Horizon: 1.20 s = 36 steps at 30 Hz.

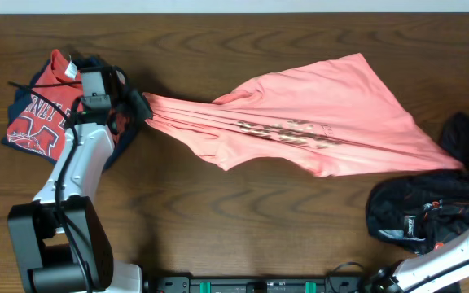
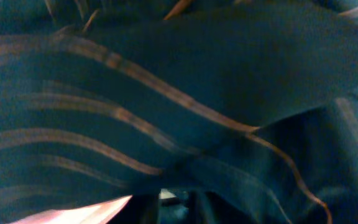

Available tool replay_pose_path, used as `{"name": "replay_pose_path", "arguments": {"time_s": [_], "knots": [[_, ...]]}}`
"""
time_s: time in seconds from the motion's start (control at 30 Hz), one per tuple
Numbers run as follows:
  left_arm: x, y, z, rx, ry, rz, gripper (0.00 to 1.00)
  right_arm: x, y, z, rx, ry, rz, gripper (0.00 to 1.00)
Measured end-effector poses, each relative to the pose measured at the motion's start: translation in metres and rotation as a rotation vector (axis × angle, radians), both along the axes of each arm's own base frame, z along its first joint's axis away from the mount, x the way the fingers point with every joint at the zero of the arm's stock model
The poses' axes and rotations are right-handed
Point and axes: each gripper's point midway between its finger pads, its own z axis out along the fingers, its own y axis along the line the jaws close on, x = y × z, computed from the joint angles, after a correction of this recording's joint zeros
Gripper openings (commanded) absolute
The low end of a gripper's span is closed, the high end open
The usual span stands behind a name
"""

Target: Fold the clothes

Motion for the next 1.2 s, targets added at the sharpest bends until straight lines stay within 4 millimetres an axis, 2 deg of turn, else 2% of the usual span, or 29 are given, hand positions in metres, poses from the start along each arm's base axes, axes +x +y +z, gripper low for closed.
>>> {"name": "replay_pose_path", "arguments": {"time_s": [0.07,0.13,0.2,0.27,0.4,0.5,0.63,0.7,0.73,0.8,0.87,0.97,1.13,1.2], "knots": [[0.001,0.002,0.005,-0.005,-0.001,-0.002,0.22,-0.007,-0.011,0.003,0.023,-0.036,-0.039,0.30],[0.000,0.001,0.005,0.001,0.004,-0.017,0.23,-0.008,-0.013,0.008,0.050,-0.066,-0.047,0.33],[-0.002,0.000,0.004,0.011,0.012,-0.036,0.34,0.002,-0.011,0.016,0.057,-0.103,-0.028,0.33],[-0.002,-0.002,0.004,0.016,0.011,-0.051,0.38,0.013,-0.004,0.025,0.061,-0.131,0.003,0.33],[-0.019,-0.012,-0.005,-0.023,0.085,-0.086,0.43,0.037,0.026,0.048,0.083,-0.179,0.103,0.35],[-0.052,-0.029,-0.018,-0.088,0.231,-0.126,0.46,0.048,0.060,0.063,0.122,-0.179,0.192,0.37],[-0.106,-0.058,-0.030,-0.152,0.457,-0.185,0.49,0.053,0.112,0.068,0.206,-0.124,0.302,0.38],[-0.123,-0.070,-0.032,-0.165,0.520,-0.218,0.49,0.052,0.135,0.067,0.244,-0.086,0.349,0.40],[-0.131,-0.077,-0.035,-0.167,0.546,-0.236,0.49,0.052,0.148,0.067,0.265,-0.065,0.377,0.43],[-0.146,-0.087,-0.042,-0.167,0.592,-0.263,0.50,0.049,0.168,0.067,0.294,-0.024,0.416,0.55],[-0.162,-0.097,-0.053,-0.162,0.636,-0.287,0.52,0.044,0.182,0.067,0.310,0.024,0.449,0.56],[-0.173,-0.105,-0.070,-0.156,0.652,-0.284,0.54,0.037,0.195,0.066,0.313,0.086,0.478,0.57],[-0.181,-0.100,-0.097,-0.131,0.642,-0.219,0.55,0.025,0.202,0.065,0.308,0.161,0.498,0.60],[-0.170,-0.100,-0.096,-0.135,0.579,-0.205,0.47,0.023,0.201,0.065,0.300,0.178,0.491,0.59]]}}
